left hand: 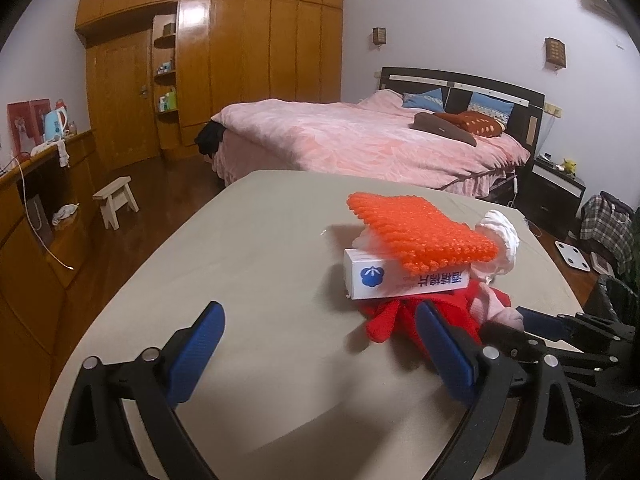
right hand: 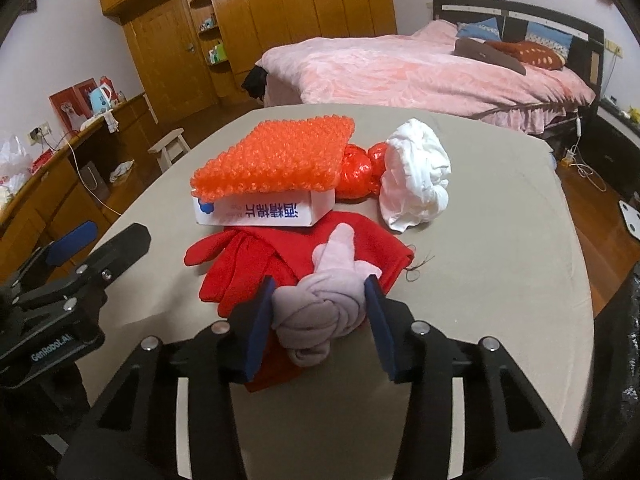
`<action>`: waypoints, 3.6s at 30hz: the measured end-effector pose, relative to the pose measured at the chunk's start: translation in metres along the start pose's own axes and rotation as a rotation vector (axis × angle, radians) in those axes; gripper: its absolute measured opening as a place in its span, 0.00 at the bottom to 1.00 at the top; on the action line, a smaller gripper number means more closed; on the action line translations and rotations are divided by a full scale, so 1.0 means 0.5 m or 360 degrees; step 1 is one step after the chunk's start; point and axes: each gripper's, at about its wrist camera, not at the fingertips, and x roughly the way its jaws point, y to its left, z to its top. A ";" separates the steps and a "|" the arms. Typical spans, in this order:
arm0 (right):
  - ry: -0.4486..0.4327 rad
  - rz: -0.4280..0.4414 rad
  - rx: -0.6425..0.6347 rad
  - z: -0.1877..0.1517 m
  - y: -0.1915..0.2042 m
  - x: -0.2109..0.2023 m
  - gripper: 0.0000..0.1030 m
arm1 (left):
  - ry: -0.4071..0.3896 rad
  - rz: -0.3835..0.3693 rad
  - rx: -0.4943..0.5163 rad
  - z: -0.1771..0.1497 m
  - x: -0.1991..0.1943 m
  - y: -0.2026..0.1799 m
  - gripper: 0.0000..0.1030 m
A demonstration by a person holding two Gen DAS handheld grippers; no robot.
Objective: Collect trash
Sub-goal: 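Grasp the pale pink cloth with the right tool while the left tool grasps the orange scrubber, then carry the scrubber and pink cloth over the black bin and open both tools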
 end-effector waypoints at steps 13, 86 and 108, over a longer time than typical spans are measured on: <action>-0.0012 -0.0034 0.0043 -0.011 -0.045 -0.041 0.45 | 0.0015 -0.0065 0.0057 0.002 0.005 -0.050 0.91; -0.0243 -0.0146 0.0095 0.070 -0.121 -0.143 0.38 | -0.0078 -0.0246 0.0077 0.080 0.018 -0.148 0.15; -0.0391 -0.0321 0.0164 0.016 -0.210 -0.355 0.38 | -0.0201 -0.0539 0.0187 0.111 -0.128 -0.301 0.15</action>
